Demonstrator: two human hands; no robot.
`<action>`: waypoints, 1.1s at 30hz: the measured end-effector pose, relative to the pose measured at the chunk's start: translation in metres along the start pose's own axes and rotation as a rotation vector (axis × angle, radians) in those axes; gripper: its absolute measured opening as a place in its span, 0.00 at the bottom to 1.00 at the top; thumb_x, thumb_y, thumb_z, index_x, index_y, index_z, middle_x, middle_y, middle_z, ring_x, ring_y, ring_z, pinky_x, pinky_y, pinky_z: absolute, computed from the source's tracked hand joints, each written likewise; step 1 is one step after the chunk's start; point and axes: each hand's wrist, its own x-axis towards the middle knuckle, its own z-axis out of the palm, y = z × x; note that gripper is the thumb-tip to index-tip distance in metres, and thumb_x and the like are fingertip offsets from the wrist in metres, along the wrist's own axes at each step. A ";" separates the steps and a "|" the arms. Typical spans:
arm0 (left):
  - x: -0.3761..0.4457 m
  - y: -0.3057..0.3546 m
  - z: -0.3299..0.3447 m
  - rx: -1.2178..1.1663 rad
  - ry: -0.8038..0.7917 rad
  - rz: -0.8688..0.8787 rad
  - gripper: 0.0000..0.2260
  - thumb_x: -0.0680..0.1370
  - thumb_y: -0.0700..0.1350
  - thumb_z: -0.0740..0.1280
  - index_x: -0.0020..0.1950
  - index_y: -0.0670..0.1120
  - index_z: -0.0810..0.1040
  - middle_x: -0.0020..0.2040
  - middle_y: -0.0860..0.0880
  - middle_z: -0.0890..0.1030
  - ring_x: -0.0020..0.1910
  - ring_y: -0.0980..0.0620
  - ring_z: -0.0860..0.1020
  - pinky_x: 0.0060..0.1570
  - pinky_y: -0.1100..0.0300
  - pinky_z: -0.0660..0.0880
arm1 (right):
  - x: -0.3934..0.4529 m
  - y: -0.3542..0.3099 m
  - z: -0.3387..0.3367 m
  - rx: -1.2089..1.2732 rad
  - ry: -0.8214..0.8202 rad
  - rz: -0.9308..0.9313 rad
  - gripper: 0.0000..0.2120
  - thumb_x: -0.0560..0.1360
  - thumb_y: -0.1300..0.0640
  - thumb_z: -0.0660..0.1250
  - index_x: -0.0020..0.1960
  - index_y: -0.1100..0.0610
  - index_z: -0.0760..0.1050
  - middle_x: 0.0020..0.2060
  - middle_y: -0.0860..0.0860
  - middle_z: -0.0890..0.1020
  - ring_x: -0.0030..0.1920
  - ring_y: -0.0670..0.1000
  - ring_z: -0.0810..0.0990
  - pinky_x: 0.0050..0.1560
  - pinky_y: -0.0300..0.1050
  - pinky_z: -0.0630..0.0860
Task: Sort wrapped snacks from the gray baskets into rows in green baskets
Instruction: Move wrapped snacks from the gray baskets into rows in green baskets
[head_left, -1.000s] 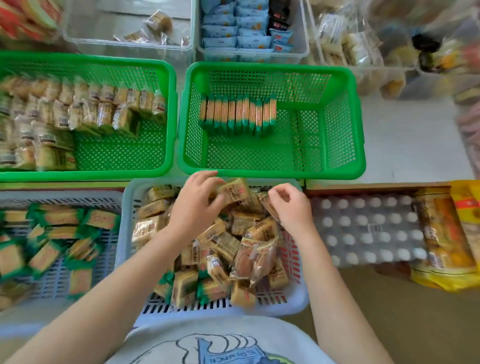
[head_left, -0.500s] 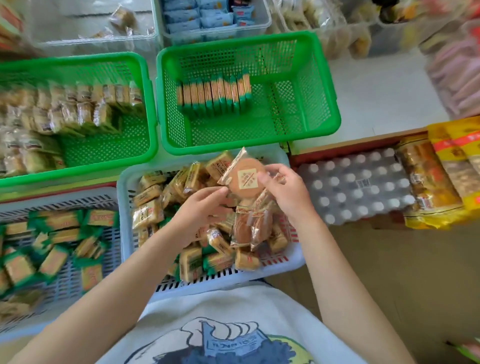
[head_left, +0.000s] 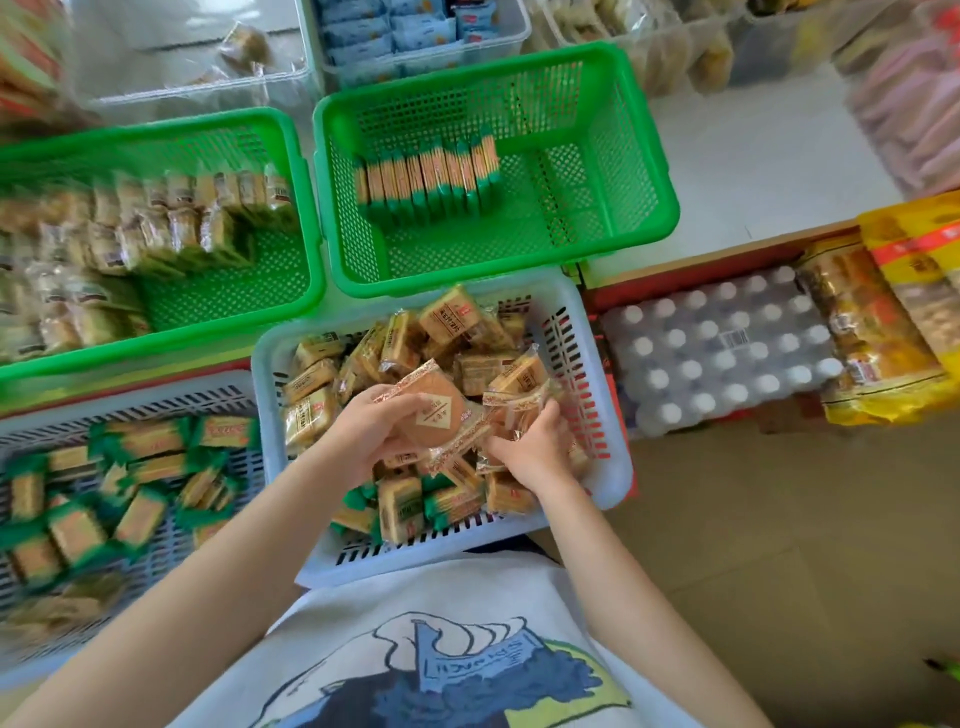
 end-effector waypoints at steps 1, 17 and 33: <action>-0.001 -0.002 -0.003 -0.006 0.003 0.007 0.16 0.76 0.41 0.73 0.61 0.41 0.74 0.55 0.39 0.84 0.51 0.42 0.85 0.42 0.54 0.84 | 0.001 -0.003 0.008 -0.037 0.040 0.005 0.58 0.67 0.41 0.78 0.80 0.59 0.42 0.77 0.59 0.56 0.76 0.60 0.55 0.73 0.59 0.58; -0.012 0.001 -0.020 0.029 -0.023 0.079 0.11 0.80 0.45 0.67 0.60 0.42 0.78 0.52 0.41 0.86 0.46 0.41 0.85 0.51 0.50 0.82 | -0.007 0.004 -0.046 0.655 0.003 0.057 0.23 0.74 0.59 0.72 0.67 0.53 0.70 0.57 0.48 0.79 0.55 0.51 0.79 0.52 0.47 0.76; -0.059 0.044 -0.028 -0.021 -0.040 0.352 0.28 0.69 0.56 0.74 0.64 0.43 0.74 0.55 0.40 0.84 0.51 0.40 0.83 0.56 0.44 0.79 | -0.079 -0.131 -0.015 0.506 -0.327 -0.341 0.23 0.69 0.39 0.65 0.63 0.42 0.73 0.62 0.51 0.79 0.62 0.53 0.78 0.64 0.57 0.74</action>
